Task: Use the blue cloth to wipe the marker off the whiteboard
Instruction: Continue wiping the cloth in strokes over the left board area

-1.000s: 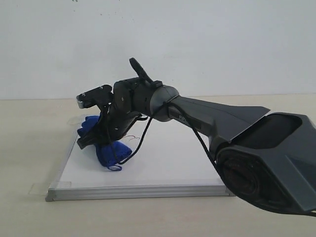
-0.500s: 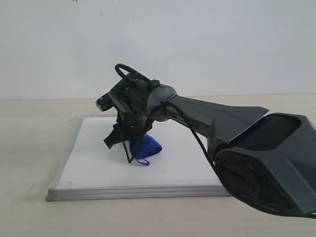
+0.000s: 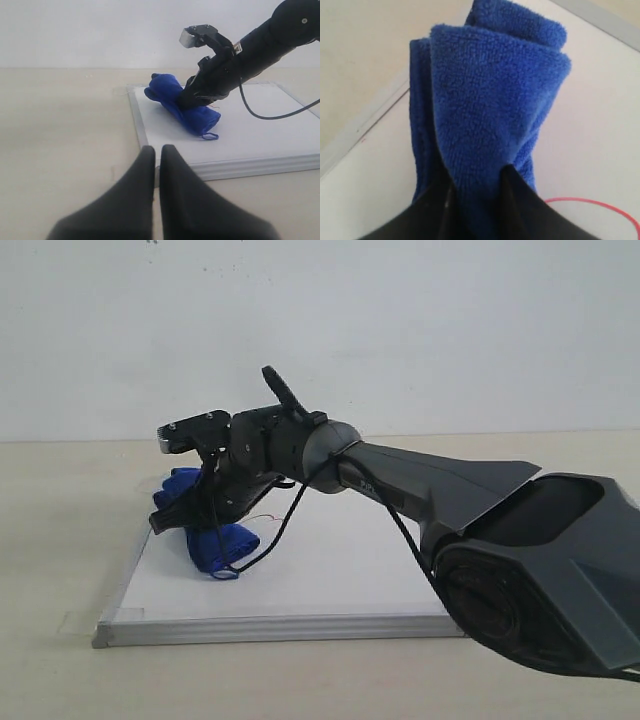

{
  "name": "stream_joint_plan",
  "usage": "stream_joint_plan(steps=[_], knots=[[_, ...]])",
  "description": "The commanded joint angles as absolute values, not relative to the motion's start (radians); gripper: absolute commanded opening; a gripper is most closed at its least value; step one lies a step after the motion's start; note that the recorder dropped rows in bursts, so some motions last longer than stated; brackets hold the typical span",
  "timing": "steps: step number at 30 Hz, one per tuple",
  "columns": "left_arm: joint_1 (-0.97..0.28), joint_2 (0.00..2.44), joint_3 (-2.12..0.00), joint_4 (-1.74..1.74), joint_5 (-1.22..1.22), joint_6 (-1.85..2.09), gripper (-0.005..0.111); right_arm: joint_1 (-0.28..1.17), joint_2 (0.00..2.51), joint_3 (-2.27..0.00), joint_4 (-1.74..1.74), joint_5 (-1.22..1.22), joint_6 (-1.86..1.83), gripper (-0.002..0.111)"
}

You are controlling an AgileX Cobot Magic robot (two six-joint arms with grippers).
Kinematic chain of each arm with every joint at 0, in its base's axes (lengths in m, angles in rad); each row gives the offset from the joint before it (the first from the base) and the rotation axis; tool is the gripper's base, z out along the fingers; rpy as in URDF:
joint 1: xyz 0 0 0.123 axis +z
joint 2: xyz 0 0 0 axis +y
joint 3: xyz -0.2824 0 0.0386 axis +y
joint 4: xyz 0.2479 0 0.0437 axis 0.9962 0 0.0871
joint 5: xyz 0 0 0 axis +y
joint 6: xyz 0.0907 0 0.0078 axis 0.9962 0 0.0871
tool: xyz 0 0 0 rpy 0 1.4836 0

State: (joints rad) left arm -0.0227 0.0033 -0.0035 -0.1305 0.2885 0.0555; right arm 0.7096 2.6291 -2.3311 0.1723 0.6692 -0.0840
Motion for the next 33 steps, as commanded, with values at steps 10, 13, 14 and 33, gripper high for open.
stream_joint_plan(steps=[10, 13, 14, 33], knots=[[-0.021, 0.0, 0.0, -0.131, 0.285, 0.061, 0.004, 0.707, 2.626, -2.328, -0.353, 0.967, 0.197, 0.0], [-0.021, 0.0, 0.0, -0.131, 0.285, 0.061, 0.004, 0.707, 2.626, -2.328, -0.395, 1.009, 0.197, 0.0], [-0.021, 0.0, 0.0, -0.131, 0.285, 0.061, 0.004, 0.707, 2.626, -2.328, -0.395, 1.009, 0.197, 0.0], [-0.021, 0.0, 0.0, -0.131, 0.285, 0.061, 0.004, 0.709, 2.626, -2.328, -0.214, 0.733, 0.127, 0.0]])
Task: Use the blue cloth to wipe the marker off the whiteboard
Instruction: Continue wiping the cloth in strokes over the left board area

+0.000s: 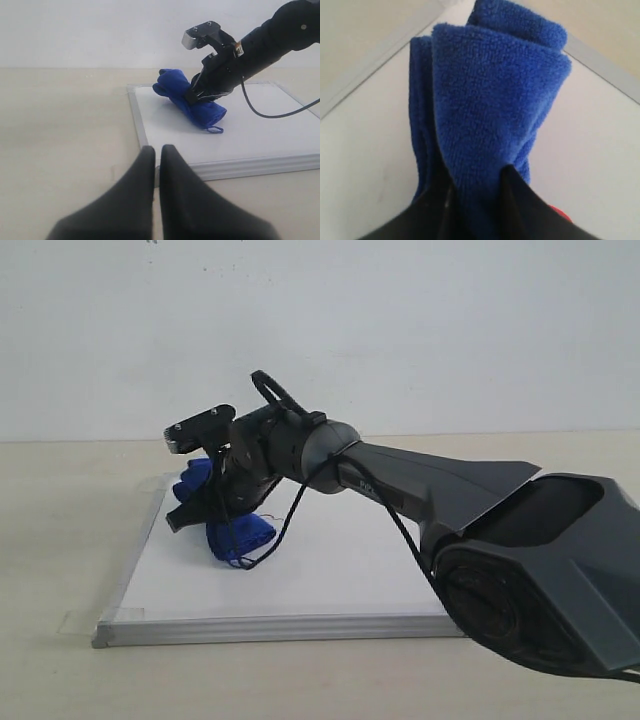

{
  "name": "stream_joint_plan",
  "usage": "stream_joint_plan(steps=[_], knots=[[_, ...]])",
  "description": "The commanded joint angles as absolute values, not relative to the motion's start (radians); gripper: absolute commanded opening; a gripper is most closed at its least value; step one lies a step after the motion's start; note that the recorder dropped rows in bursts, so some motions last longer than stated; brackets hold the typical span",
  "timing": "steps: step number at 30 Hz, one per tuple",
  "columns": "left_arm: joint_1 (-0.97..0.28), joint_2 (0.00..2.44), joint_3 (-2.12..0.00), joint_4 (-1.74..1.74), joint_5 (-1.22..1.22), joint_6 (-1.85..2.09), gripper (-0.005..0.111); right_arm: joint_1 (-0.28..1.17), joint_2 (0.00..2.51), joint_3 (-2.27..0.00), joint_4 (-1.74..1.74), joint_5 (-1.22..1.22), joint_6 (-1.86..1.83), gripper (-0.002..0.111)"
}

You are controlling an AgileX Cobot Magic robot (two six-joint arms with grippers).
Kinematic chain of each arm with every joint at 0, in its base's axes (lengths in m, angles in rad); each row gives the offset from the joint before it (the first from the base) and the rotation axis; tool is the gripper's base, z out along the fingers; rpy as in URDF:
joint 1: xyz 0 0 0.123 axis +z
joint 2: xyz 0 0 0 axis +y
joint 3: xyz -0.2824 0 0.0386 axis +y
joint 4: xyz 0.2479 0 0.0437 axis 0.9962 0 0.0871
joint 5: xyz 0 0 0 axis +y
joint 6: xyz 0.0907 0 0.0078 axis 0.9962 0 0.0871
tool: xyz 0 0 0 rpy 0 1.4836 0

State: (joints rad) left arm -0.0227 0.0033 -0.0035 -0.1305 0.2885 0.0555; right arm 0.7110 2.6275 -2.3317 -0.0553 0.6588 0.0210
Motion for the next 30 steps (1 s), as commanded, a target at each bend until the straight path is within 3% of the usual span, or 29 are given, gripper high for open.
stream_joint_plan(steps=[1, 11, 25, 30], knots=[[-0.021, 0.0, 0.0, -0.131, 0.285, 0.061, 0.004, 0.709, 2.626, -2.328, -0.263, 0.768, 0.153, 0.0], [-0.021, 0.0, 0.0, -0.131, 0.285, 0.061, 0.004, 0.707, 2.626, -2.328, -0.547, 0.999, 0.282, 0.0], [-0.021, 0.0, 0.0, -0.131, 0.285, 0.061, 0.004, 0.74, 2.626, -2.328, -0.305, 0.532, 0.235, 0.0], [-0.021, 0.0, 0.0, -0.131, 0.285, 0.061, 0.004, 0.739, 2.626, -2.328, -0.422, 0.665, 0.27, 0.0]])
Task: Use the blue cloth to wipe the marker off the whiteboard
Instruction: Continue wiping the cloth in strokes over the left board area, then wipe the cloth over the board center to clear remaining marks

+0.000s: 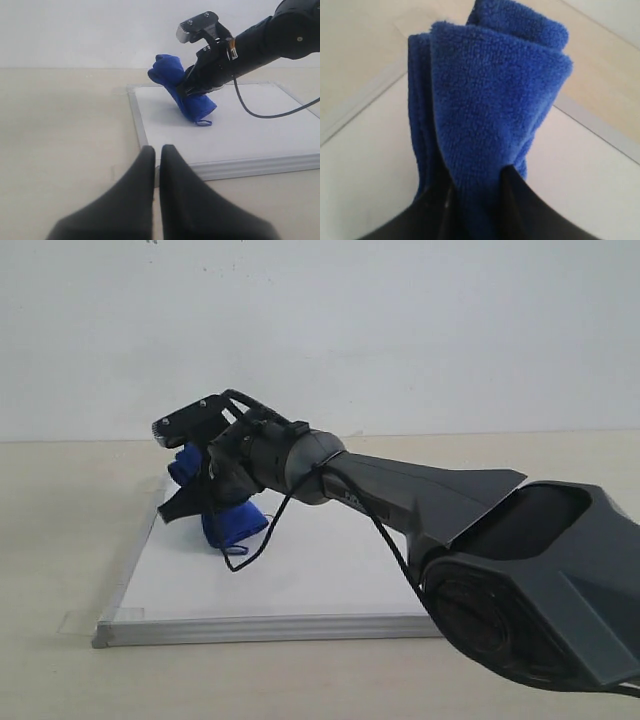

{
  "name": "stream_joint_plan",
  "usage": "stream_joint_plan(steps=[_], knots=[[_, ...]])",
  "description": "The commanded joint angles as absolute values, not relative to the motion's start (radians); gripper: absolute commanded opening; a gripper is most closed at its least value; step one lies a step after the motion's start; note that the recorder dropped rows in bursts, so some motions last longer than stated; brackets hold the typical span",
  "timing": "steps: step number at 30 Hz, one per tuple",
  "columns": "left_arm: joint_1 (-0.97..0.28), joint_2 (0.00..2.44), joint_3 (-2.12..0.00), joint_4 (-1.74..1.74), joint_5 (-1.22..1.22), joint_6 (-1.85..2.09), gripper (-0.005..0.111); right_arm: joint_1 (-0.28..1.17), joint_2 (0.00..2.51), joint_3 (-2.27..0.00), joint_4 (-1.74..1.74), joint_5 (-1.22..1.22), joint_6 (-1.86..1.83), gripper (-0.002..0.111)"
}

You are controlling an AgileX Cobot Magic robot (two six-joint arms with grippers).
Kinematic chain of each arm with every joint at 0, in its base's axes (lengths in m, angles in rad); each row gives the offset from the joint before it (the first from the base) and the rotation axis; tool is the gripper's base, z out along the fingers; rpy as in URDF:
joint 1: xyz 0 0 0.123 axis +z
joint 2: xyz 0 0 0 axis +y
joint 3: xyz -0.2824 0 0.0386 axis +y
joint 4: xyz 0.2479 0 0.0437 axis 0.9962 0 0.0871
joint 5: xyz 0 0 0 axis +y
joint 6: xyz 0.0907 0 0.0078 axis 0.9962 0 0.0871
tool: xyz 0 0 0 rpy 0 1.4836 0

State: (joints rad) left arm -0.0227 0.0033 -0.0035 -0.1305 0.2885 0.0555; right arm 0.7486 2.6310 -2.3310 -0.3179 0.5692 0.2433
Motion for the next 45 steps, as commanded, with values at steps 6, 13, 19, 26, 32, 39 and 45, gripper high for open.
stream_joint_plan(steps=[6, 13, 19, 26, 32, 39, 45], knots=[[-0.021, 0.0, 0.0, -0.131, 0.285, 0.061, 0.004, 0.738, 2.626, -2.328, -0.643, 0.89, 0.327, 0.0], [-0.021, 0.0, 0.0, -0.131, 0.285, 0.061, 0.004, 0.738, 2.626, -2.328, -0.369, 0.727, 0.154, 0.0], [-0.021, 0.0, 0.0, -0.131, 0.285, 0.061, 0.004, 0.738, 2.626, -2.328, -0.19, 0.638, 0.0, 0.0], [-0.021, 0.0, 0.0, -0.131, 0.285, 0.061, 0.004, 0.69, 2.639, -2.328, -0.281, 0.841, 0.139, 0.0], [-0.021, 0.0, 0.0, -0.131, 0.285, 0.061, 0.004, 0.649, 2.656, -2.328, -0.273, 0.971, 0.179, 0.0], [-0.021, 0.0, 0.0, -0.131, 0.285, 0.061, 0.004, 0.653, 2.656, -2.328, -0.039, 0.828, 0.085, 0.0], [-0.021, 0.0, 0.0, -0.131, 0.285, 0.061, 0.004, 0.68, 2.66, -2.328, 0.298, 0.772, -0.298, 0.0]])
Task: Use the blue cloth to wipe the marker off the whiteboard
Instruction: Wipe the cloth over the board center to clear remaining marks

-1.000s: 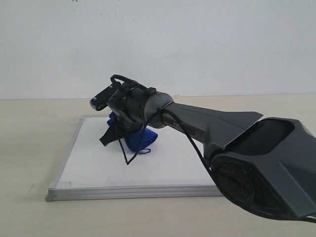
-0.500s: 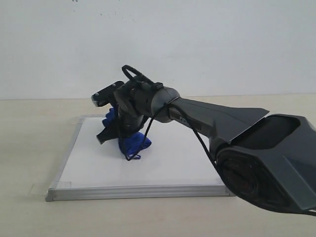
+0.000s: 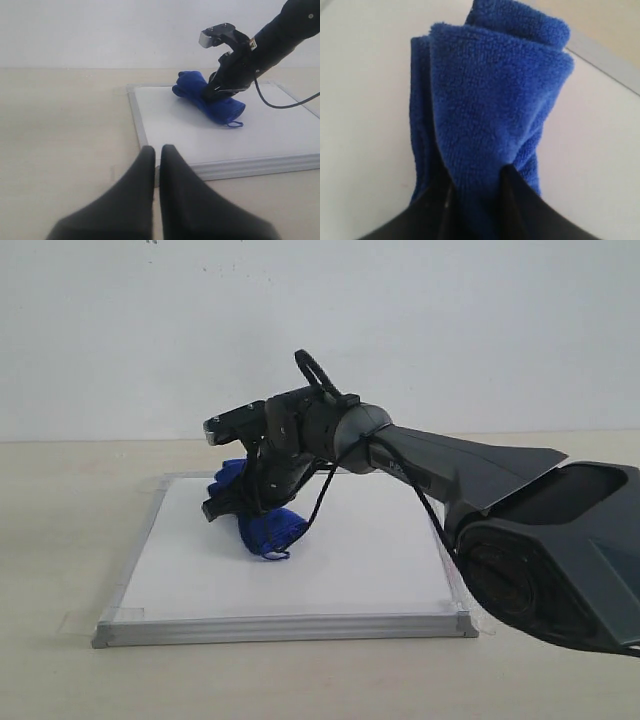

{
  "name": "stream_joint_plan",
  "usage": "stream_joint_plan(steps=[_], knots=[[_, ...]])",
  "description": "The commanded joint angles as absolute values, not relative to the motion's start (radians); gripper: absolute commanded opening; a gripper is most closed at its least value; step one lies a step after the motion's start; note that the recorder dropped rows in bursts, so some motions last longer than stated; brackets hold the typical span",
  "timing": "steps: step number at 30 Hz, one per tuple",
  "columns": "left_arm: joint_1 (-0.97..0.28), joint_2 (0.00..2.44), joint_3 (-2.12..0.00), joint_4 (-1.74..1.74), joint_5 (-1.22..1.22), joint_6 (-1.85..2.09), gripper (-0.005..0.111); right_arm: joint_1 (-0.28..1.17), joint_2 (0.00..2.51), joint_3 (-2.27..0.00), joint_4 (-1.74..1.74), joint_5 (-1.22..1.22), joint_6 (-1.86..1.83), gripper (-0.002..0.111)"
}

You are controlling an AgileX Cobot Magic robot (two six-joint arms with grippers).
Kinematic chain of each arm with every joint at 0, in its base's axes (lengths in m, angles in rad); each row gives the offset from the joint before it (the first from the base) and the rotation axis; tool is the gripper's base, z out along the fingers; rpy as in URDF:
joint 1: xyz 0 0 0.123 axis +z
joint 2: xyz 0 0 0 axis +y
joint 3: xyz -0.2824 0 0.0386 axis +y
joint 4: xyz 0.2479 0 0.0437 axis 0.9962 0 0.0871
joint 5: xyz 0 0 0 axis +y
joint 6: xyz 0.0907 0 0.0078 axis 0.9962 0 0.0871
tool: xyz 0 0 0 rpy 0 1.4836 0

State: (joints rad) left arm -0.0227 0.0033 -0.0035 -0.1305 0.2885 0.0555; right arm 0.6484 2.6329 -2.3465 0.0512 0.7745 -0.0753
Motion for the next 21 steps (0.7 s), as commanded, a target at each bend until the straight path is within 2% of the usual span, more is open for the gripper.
stream_joint_plan(steps=[1, 6, 13, 21], knots=[[-0.021, 0.0, 0.0, -0.131, 0.285, 0.061, 0.004, 0.687, 2.66, -2.328, 0.313, 0.774, -0.337, 0.0], [-0.021, 0.0, 0.0, -0.131, 0.285, 0.061, 0.004, 0.693, 2.66, -2.328, 0.291, 0.774, -0.355, 0.0], [-0.021, 0.0, 0.0, -0.131, 0.285, 0.061, 0.004, 0.693, 2.66, -2.328, -0.111, 0.819, 0.073, 0.0], [-0.021, 0.0, 0.0, -0.131, 0.285, 0.061, 0.004, 0.681, 2.66, -2.328, -0.337, 0.994, 0.223, 0.0]])
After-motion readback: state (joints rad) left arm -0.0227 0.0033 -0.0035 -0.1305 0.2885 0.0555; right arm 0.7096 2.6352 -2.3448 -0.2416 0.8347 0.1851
